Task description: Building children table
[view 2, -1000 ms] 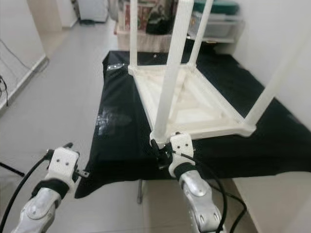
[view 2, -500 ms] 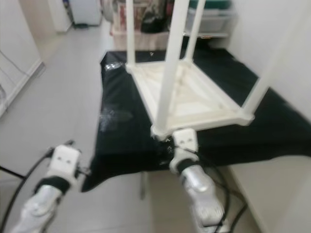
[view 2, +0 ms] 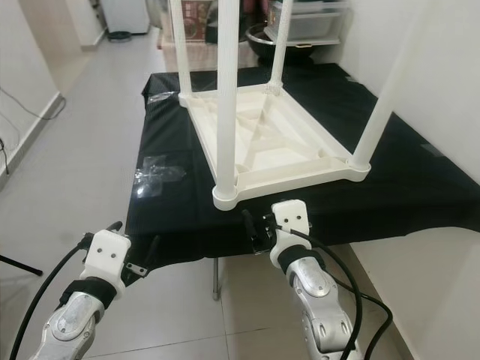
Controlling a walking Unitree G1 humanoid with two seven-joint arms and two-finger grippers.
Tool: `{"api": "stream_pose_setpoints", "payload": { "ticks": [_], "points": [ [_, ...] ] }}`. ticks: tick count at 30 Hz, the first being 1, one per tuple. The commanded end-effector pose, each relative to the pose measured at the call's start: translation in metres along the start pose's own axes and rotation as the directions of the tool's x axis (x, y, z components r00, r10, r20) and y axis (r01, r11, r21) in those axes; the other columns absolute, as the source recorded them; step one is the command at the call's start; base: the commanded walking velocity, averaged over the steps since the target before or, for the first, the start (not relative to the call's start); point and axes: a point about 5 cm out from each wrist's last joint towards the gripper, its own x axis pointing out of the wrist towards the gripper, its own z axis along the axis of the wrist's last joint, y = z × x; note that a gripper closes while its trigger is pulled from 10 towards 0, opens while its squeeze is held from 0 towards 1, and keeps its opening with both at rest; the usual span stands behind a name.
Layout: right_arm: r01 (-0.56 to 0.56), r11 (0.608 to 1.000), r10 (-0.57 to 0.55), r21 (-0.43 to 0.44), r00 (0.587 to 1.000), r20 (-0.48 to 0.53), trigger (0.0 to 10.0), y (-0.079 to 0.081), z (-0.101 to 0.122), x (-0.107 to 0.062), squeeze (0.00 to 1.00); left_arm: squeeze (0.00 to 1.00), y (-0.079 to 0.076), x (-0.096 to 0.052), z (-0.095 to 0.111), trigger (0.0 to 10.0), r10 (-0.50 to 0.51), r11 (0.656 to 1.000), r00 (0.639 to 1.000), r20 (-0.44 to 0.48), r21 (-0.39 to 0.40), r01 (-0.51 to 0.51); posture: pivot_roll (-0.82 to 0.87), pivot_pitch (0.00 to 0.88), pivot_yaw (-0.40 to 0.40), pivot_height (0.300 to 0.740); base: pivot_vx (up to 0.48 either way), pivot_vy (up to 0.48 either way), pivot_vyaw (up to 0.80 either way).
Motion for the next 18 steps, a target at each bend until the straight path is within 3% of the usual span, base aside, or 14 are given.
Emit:
{"api": "stream_pose_setpoints", "payload": {
  "ticks": [1,5,13,18],
  "points": [
    [-0.002,1.000,0.002,0.015,1.000,-0.020,10.0,0.001,-0.004,-0.001,0.00,0.00,-0.001,-0.001,-0.001,10.0,-0.009,1.000,1.000,0.000,0.000,0.009,-0.04,0.044,-0.030,0.740,0.000,0.000,0.00],
    [0.014,0.999,-0.013,0.050,1.000,-0.023,10.0,-0.002,-0.005,0.000,0.00,0.00,-0.001,-0.001,-0.001,10.0,-0.011,1.000,1.000,0.001,0.000,0.011,-0.04,0.042,-0.030,0.740,0.000,0.000,0.00],
    [0.051,0.994,-0.051,0.094,0.999,-0.003,10.0,-0.008,0.001,0.013,0.00,0.00,-0.001,-0.002,0.000,10.0,-0.015,1.000,1.000,0.004,0.008,0.015,-0.03,0.043,-0.028,0.740,0.000,0.000,0.80],
    [0.080,0.989,-0.084,0.121,0.996,0.029,10.0,-0.014,0.014,0.029,0.00,0.00,0.000,-0.002,0.001,10.0,-0.016,1.000,1.000,0.004,0.013,0.016,-0.02,0.054,-0.022,0.740,0.000,0.000,0.00]
  ]
}}
